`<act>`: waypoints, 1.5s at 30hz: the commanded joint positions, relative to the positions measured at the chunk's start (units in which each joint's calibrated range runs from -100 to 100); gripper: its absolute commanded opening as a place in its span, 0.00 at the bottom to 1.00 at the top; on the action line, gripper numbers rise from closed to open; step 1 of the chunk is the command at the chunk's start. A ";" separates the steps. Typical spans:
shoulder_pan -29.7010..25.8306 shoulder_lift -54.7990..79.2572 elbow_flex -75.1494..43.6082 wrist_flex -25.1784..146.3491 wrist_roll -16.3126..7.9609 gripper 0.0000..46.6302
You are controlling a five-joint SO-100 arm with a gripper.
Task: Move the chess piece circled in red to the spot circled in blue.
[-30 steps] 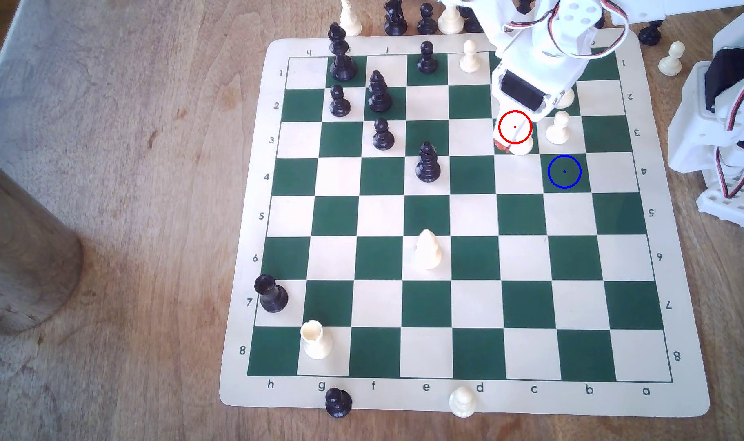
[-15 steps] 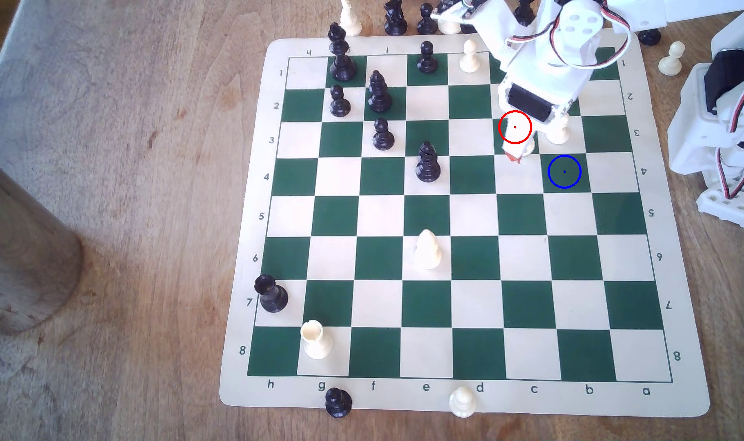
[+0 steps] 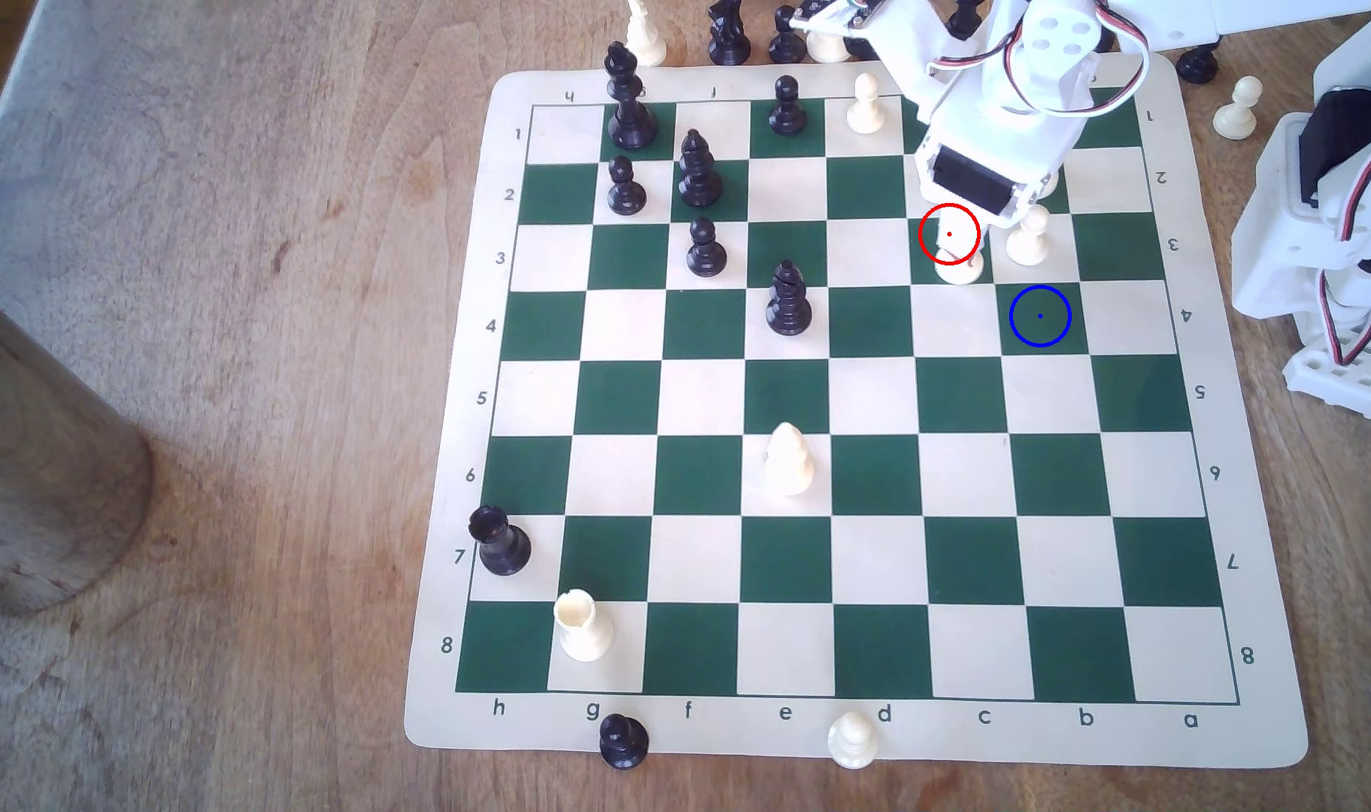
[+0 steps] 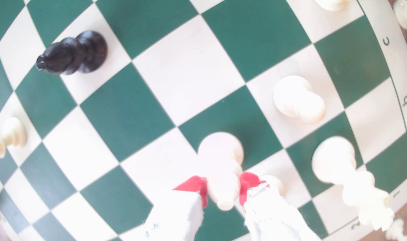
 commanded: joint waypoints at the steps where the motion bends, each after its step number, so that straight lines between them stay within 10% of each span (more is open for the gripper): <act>1: -0.17 -2.57 -1.88 -0.51 -0.34 0.01; 15: -3.69 -15.22 -12.31 16.61 0.15 0.01; 25: -13.62 -26.85 10.63 12.67 0.24 0.01; 45: -8.46 -23.37 15.62 6.37 2.93 0.01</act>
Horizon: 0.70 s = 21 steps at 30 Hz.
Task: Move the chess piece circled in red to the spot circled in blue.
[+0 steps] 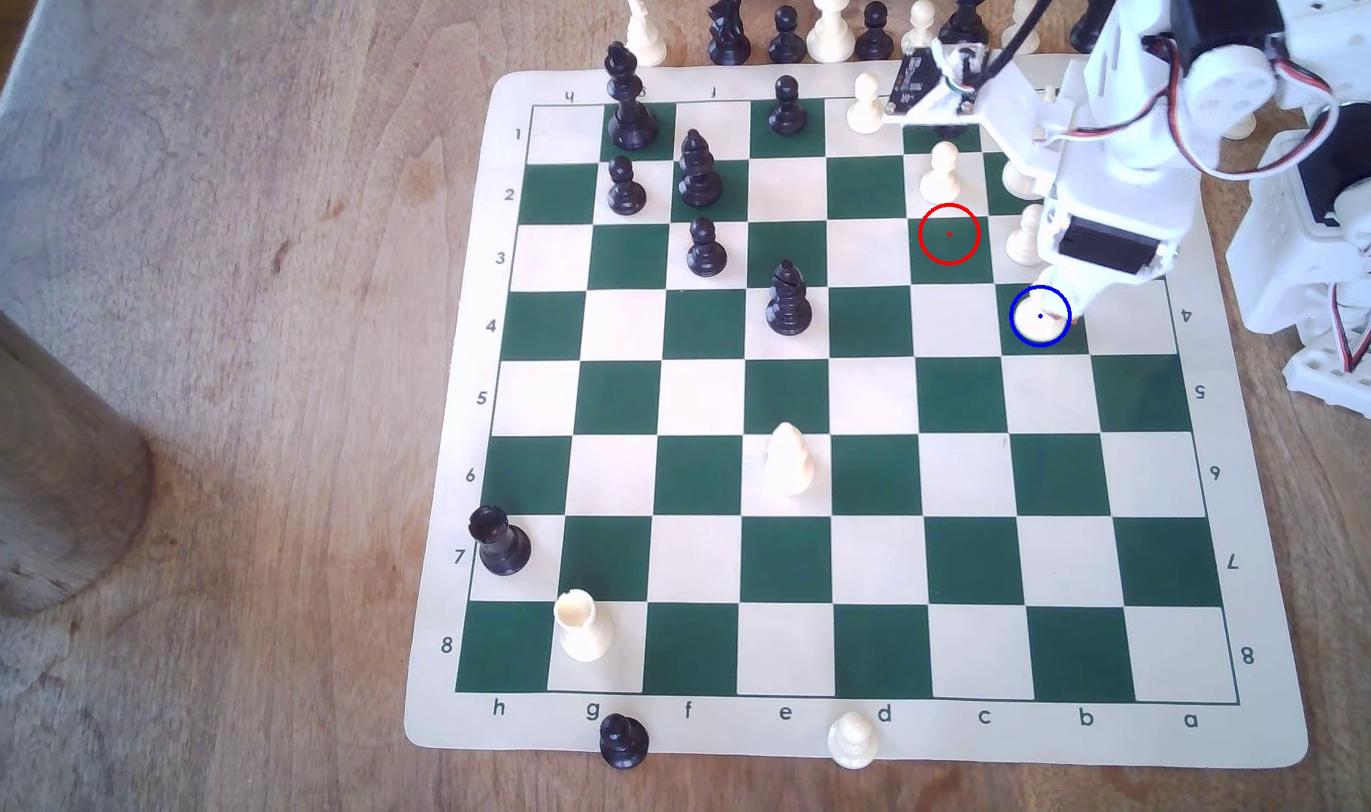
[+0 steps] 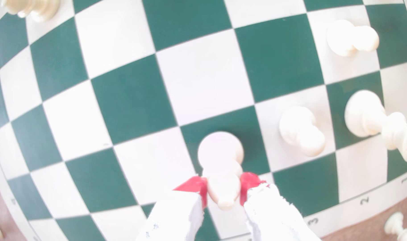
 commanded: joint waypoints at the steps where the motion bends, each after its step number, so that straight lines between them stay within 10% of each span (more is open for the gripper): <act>1: 0.84 0.35 -0.83 -0.48 0.54 0.01; 21: 2.32 2.64 -2.28 0.09 1.07 0.49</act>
